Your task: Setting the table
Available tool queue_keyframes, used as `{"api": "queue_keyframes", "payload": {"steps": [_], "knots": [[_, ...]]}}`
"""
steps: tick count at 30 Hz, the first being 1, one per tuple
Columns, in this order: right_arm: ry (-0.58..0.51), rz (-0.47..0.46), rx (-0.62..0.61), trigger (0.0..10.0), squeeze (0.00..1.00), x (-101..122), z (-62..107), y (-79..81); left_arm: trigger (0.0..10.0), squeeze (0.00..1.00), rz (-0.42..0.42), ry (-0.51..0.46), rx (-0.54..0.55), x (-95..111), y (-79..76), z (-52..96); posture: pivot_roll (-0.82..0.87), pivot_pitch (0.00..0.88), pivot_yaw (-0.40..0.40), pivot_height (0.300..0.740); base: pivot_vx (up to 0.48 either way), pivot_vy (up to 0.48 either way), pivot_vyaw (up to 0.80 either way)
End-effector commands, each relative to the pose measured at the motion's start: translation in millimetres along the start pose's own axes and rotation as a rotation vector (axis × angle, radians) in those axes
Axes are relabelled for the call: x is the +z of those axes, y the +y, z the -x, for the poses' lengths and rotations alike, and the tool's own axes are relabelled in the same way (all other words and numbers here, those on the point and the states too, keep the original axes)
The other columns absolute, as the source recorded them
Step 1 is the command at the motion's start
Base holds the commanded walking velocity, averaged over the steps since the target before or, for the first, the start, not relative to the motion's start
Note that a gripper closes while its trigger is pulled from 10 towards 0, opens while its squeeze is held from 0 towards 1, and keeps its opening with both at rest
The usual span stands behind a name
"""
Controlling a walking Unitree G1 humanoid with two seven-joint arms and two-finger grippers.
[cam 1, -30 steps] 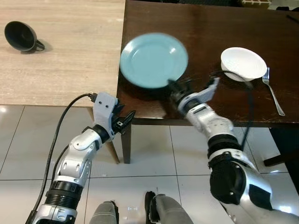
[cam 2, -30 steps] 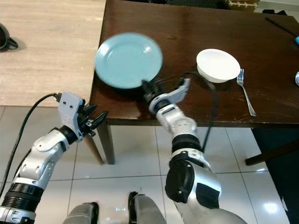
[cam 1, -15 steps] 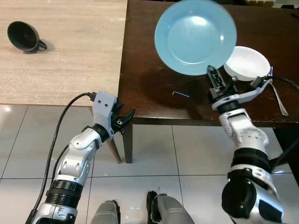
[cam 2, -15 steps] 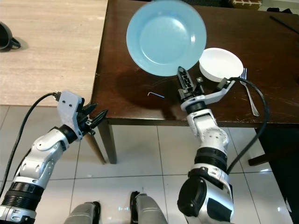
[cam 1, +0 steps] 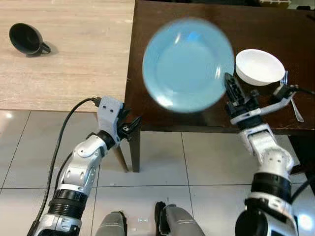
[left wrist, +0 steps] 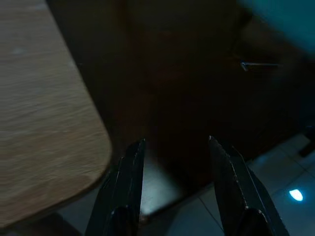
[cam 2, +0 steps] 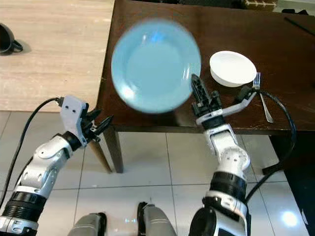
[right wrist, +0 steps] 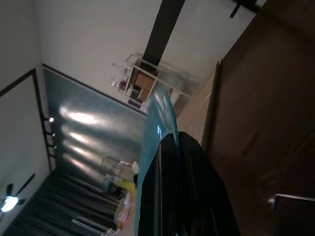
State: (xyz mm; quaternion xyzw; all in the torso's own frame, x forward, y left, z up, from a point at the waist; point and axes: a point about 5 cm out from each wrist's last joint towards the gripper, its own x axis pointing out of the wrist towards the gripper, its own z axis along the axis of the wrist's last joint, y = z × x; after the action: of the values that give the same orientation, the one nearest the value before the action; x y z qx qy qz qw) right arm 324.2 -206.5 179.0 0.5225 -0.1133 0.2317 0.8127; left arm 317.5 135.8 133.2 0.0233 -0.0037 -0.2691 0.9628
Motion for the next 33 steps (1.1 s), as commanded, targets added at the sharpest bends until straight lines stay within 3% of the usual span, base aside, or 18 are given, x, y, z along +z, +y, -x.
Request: {"api": "queue_keyframes", "payload": {"steps": [1,10,14,17,18,19,20,21,23,25,33], "knots": [[-0.028,0.025,-0.031,0.0,0.0,3.7,6.4,0.4,10.0,0.0,0.013,0.017,0.02,-7.4,0.5,2.9,0.08,0.125,0.0,0.74,0.0,0.0,0.0],[-0.107,0.047,-0.153,0.0,0.0,4.4,3.5,-10.1,10.0,0.0,0.017,0.012,0.026,-6.5,-1.6,-2.9,0.08,0.118,0.006,0.74,0.0,0.0,0.0],[-0.053,0.059,-0.166,0.0,0.0,0.6,2.9,-10.7,10.0,0.0,0.042,0.005,0.042,-4.6,-0.8,-6.1,0.08,0.12,0.004,0.74,0.0,0.0,0.0],[-0.015,0.071,-0.169,0.0,0.0,-2.1,4.9,-10.8,10.0,0.0,0.114,-0.008,0.056,-2.0,-0.8,-8.8,0.08,0.122,0.003,0.74,0.0,0.0,0.0],[-0.025,0.067,-0.174,0.0,0.0,-0.1,6.5,-11.3,10.0,0.0,0.187,-0.024,0.067,0.3,0.2,-10.1,0.08,0.123,0.002,0.74,0.0,0.0,0.0],[-0.05,0.057,-0.181,0.0,0.0,4.2,8.9,-12.2,10.0,0.96,0.299,-0.053,0.075,4.3,1.4,-12.1,0.09,0.122,0.005,0.74,0.0,0.0,0.0],[-0.05,0.057,-0.181,0.0,0.0,4.2,8.9,-12.2,10.0,0.96,0.299,-0.053,0.075,4.3,1.4,-12.1,0.09,0.122,0.005,0.74,0.0,0.0,0.0],[-0.072,0.048,-0.183,0.0,0.0,7.6,9.9,-12.5,10.0,1.0,0.361,-0.077,0.076,8.6,1.8,-13.5,0.09,0.122,0.009,0.74,0.0,0.0,0.0],[-0.072,0.048,-0.183,0.0,0.0,7.6,9.9,-12.5,10.0,1.0,0.361,-0.077,0.076,8.6,1.8,-13.5,0.09,0.122,0.009,0.74,0.0,0.0,0.0],[-0.179,0.005,-0.169,0.0,0.0,23.1,10.7,-10.1,10.0,1.0,0.523,-0.163,0.086,25.3,7.4,-18.8,0.08,0.121,0.018,0.74,0.0,0.0,0.0],[-0.327,-0.06,-0.106,0.0,0.0,47.9,11.4,-4.5,10.0,1.0,0.676,-0.258,0.081,42.3,20.0,-21.3,0.09,0.119,0.029,0.74,0.0,0.0,0.0]]}}
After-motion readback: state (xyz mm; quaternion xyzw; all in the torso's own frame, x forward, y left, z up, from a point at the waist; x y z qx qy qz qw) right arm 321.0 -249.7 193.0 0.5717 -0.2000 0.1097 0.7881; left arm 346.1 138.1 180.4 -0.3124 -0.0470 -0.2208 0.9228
